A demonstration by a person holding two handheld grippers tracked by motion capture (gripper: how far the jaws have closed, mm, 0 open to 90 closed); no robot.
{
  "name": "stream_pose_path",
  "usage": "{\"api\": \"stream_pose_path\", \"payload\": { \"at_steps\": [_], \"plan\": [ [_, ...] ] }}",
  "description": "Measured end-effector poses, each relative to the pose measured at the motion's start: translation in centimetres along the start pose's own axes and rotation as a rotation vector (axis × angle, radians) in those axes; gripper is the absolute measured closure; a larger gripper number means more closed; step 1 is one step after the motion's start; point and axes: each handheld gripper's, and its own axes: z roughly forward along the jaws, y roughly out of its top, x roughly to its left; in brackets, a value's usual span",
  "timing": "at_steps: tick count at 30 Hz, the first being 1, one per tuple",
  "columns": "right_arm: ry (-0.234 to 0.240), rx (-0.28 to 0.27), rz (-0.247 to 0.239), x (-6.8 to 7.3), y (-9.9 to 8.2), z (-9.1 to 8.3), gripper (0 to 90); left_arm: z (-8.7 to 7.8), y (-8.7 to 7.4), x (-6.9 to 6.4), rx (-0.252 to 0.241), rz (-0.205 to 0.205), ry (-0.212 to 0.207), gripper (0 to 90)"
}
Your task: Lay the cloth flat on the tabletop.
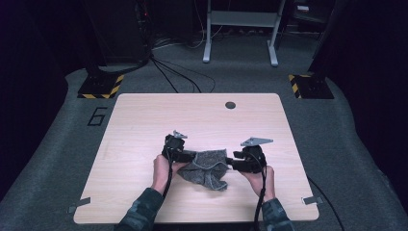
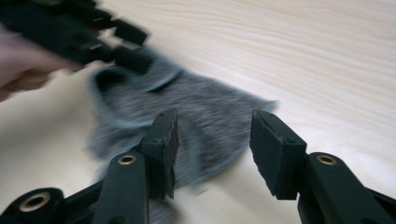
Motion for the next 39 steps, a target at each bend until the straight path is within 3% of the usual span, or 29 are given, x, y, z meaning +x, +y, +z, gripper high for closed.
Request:
{"api": "stream_pose_path", "payload": {
  "at_steps": [2,9,14,19,21,24,26,30,34,39],
  "plan": [
    [-0.059,0.024,0.004,-0.8,0.5,1.4,49.7,0.4,0.1,-0.3,0.008,0.001,0.002,35.9],
    [-0.123,0.135,0.016,-1.7,1.0,6.7,50.6,1.1,0.4,-1.4,0.033,0.044,0.009,38.6],
    [-0.155,0.179,0.015,-1.8,0.8,8.3,62.1,1.5,0.0,-1.9,0.046,0.062,0.007,50.5],
    [-0.168,0.198,0.009,-1.6,0.3,9.1,71.8,1.7,-0.7,-1.9,0.053,0.065,0.010,66.2],
    [-0.151,0.182,0.031,-1.6,0.1,9.1,77.4,1.6,-0.9,-1.8,0.048,0.065,0.010,73.2],
    [-0.151,0.171,0.026,-1.4,0.0,9.2,85.3,1.5,-1.1,-1.8,0.044,0.081,0.006,80.1],
    [-0.156,0.169,0.021,-1.4,-0.1,9.1,87.4,1.4,-1.2,-1.7,0.043,0.084,-0.002,81.3],
    [-0.161,0.162,0.035,-1.3,-0.4,8.7,88.6,0.3,-1.5,-1.1,-0.005,0.076,-0.030,79.6],
    [-0.194,0.155,0.033,-1.6,-0.6,8.1,89.0,-0.4,-1.5,-0.7,-0.020,0.077,-0.027,76.6],
    [-0.233,0.128,0.048,-2.5,-0.8,6.7,89.0,-1.4,-2.2,1.2,-0.022,0.044,-0.020,75.2]
  ]
}}
